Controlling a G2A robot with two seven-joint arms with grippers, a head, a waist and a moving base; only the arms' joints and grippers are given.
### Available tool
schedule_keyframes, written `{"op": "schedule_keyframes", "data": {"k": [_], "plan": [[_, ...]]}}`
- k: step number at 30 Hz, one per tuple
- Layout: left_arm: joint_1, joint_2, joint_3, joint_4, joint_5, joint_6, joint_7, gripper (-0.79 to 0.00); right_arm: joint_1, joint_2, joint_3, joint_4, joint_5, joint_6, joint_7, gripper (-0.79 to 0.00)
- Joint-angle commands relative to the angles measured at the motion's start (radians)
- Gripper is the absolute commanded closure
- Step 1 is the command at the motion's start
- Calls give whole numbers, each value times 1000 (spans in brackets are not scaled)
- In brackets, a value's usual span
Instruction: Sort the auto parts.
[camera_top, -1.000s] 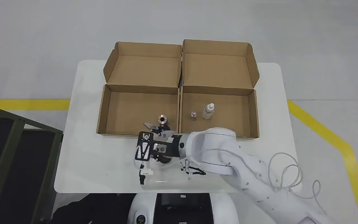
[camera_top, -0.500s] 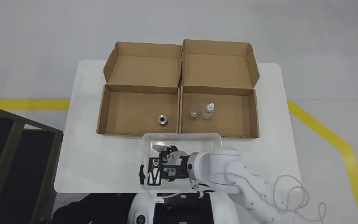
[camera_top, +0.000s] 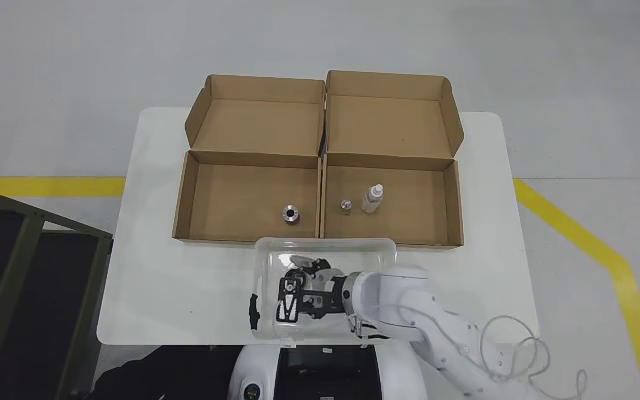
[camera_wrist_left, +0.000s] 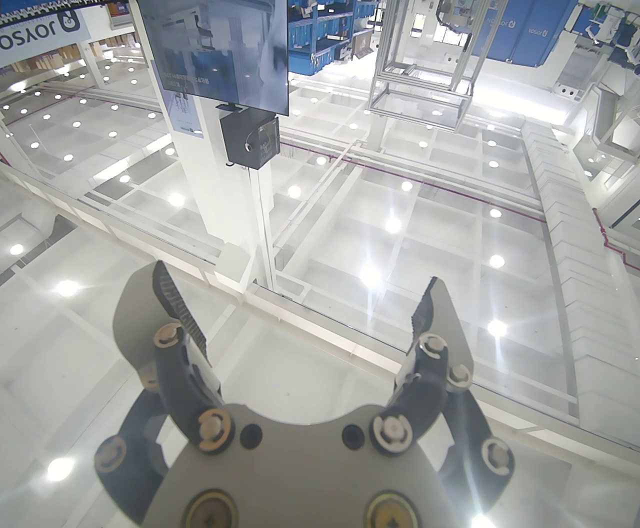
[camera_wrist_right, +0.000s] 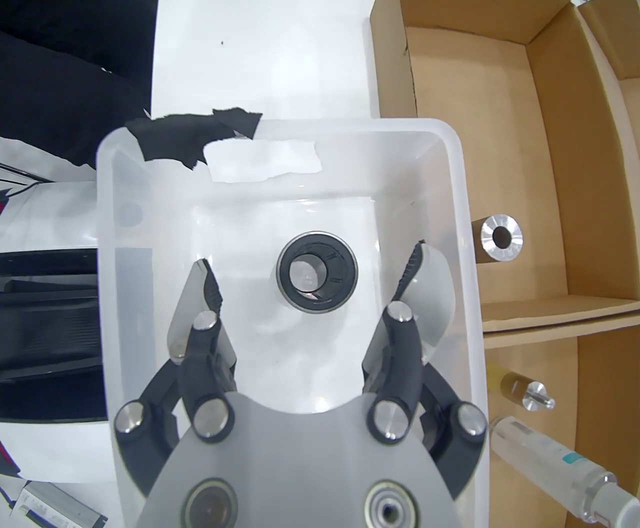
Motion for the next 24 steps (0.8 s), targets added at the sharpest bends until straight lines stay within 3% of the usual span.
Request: {"op": "schedule_keyframes", "data": {"k": [1,18,24], "plan": [[0,0,0,0,0,0,0,-785,12,-3,-7,21,-2,5,-7,-631],[0,0,0,0,0,0,0,-785,94,-30,-71,172,3,41,-28,-563],[0,0,0,0,0,0,0,-785,94,-29,-70,169,6,30,-23,-360]]}}
